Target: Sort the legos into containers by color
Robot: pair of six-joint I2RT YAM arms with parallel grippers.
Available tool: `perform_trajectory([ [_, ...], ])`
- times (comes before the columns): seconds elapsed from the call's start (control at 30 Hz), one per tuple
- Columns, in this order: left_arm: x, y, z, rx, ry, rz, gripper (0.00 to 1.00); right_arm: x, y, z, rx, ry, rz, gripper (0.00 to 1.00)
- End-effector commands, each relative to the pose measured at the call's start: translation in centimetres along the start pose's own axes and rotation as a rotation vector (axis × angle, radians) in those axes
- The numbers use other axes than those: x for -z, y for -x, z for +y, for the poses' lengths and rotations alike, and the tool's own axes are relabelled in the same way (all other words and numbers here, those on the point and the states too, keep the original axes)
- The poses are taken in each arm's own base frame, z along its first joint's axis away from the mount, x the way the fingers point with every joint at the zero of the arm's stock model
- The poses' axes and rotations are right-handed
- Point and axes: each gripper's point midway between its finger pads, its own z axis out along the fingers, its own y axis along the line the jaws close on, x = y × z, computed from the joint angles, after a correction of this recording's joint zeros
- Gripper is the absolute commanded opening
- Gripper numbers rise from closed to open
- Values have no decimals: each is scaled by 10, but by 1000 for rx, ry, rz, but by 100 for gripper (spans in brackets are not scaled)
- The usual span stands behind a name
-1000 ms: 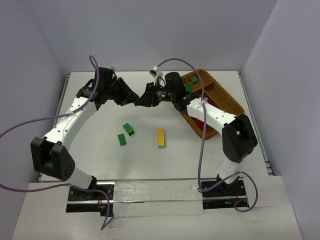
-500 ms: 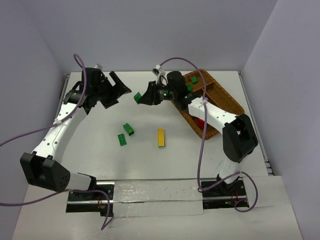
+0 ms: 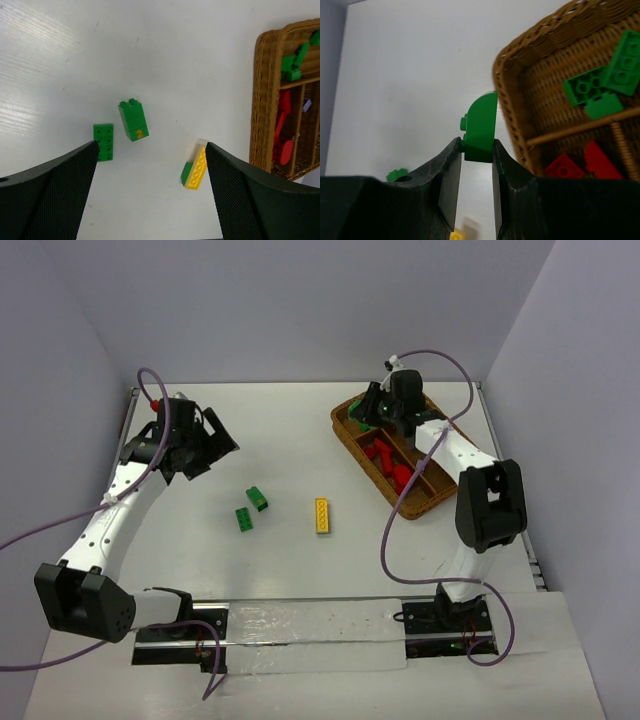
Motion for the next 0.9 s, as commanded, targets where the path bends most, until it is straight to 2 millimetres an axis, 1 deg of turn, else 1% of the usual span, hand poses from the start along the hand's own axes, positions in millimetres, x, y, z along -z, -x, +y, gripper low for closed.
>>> perform_trajectory([
  [0.0, -11, -5, -1, -21, -11, 33, 93, -19, 24, -29, 24, -108, -31, 0],
  [0.03, -13, -5, -1, -23, -9, 40, 93, -23, 30, -39, 22, -141, -43, 1],
  [0.07, -14, -6, -1, -25, -9, 42, 93, -27, 25, -43, 18, -148, -30, 3],
  [0.13, -15, -5, -2, -29, -11, 42, 93, -42, 29, -53, 6, -161, -26, 21],
  [0.17, -16, -4, -2, -31, -11, 39, 93, -48, 30, -55, 5, -160, -15, 32],
  [0.2, -17, -4, -2, -31, -8, 37, 93, -57, 30, -56, 3, -157, 3, 52],
  [0.27, -18, -3, -1, -32, -4, 37, 93, -68, 34, -58, 0, -165, 14, 73],
  [0.3, -19, -4, -1, -33, -2, 40, 93, -70, 40, -57, 1, -165, 4, 78],
  [0.37, -19, -3, -1, -33, 0, 42, 93, -69, 44, -55, 2, -167, -2, 85],
  [0.43, -18, -2, -2, -34, 0, 35, 93, -60, 49, -47, 7, -149, -10, 90],
  [0.47, -17, -2, -2, -34, 0, 34, 93, -56, 51, -43, 10, -138, -11, 91],
  [0.53, -16, 2, 0, -36, 7, 16, 93, -33, 53, -28, 42, -128, -27, 93],
  [0.57, -15, 4, 0, -37, 11, 7, 93, -17, 60, -16, 71, -116, -52, 96],
  [0.6, -15, 5, 0, -38, 13, 2, 93, -8, 59, -12, 93, -116, -55, 99],
  [0.63, -15, 6, 1, -41, 18, -1, 93, -1, 53, -7, 117, -121, -47, 100],
  [0.67, -17, 6, 1, -45, 24, 0, 93, 3, 30, -4, 151, -152, -1, 100],
  [0.7, -17, 7, 1, -48, 25, 1, 93, 10, 18, 2, 190, -174, 25, 100],
  [0.73, -19, 8, 0, -52, 27, 3, 93, 21, 1, 5, 249, -204, 74, 100],
  [0.77, -20, 8, 0, -54, 26, 4, 93, 26, -3, 15, 293, -218, 71, 100],
  [0.8, -21, 9, -2, -54, 22, 7, 93, 33, -30, 25, 325, -236, 127, 100],
  [0.83, -23, 9, -3, -55, 19, 11, 93, 41, -60, 26, 340, -254, 195, 100],
  [0.87, -25, 8, -4, -56, 19, 16, 93, 45, -84, 22, 326, -257, 250, 100],
])
